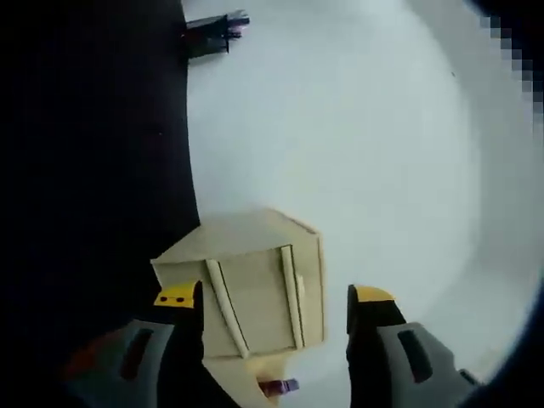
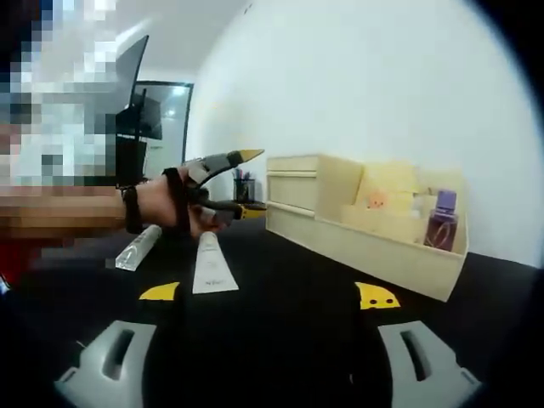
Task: Open the drawer, pick up the cosmetic bottles from the table one by one, place them into the drawer, release the gripper, close the drawer, and move the gripper away
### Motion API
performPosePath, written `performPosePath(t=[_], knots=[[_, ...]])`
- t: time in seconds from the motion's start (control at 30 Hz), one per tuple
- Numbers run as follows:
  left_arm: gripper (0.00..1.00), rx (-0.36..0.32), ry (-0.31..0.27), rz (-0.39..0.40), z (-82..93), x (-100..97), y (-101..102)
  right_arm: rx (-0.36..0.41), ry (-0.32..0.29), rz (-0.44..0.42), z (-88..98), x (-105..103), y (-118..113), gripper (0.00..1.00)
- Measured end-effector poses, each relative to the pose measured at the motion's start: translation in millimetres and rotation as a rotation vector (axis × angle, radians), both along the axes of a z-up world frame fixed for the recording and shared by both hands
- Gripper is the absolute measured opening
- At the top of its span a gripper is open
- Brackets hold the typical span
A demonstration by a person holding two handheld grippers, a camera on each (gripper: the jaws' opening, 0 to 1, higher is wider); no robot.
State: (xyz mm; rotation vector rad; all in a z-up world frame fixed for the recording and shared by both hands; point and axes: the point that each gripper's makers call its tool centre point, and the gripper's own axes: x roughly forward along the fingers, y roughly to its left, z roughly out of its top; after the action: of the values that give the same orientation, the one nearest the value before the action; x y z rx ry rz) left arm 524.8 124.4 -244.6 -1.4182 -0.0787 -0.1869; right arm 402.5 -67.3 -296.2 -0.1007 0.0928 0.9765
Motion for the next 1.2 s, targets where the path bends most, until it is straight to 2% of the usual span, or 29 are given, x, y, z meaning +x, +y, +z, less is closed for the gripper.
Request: performPosePath(t=[0.17,0.5,0.77,0.9,1.07,1.2], knots=[[0.61,-0.024,0.017,0.008,-5.8,0.0,2,0.002,0.000,-0.001,-0.1,0,0,0.73],[0.54,-0.016,0.032,-0.004,-10.6,32.1,29,-0.002,-0.002,0.001,-0.8,0,0,0.73],[0.47,-0.020,0.019,-0.024,-12.4,43.4,37,-0.007,-0.002,0.002,-1.4,1,0,0.73],[0.46,-0.027,0.002,-0.040,-8.6,49.7,37,-0.007,-0.001,0.001,-1.4,2,0,0.72],[0.46,-0.017,0.008,-0.044,-8.8,52.5,37,-0.012,-0.003,0.000,-1.9,2,0,0.72],[0.38,-0.019,0.032,-0.046,-14.0,53.2,40,-0.013,-0.004,0.000,-1.3,4,0,0.72]])
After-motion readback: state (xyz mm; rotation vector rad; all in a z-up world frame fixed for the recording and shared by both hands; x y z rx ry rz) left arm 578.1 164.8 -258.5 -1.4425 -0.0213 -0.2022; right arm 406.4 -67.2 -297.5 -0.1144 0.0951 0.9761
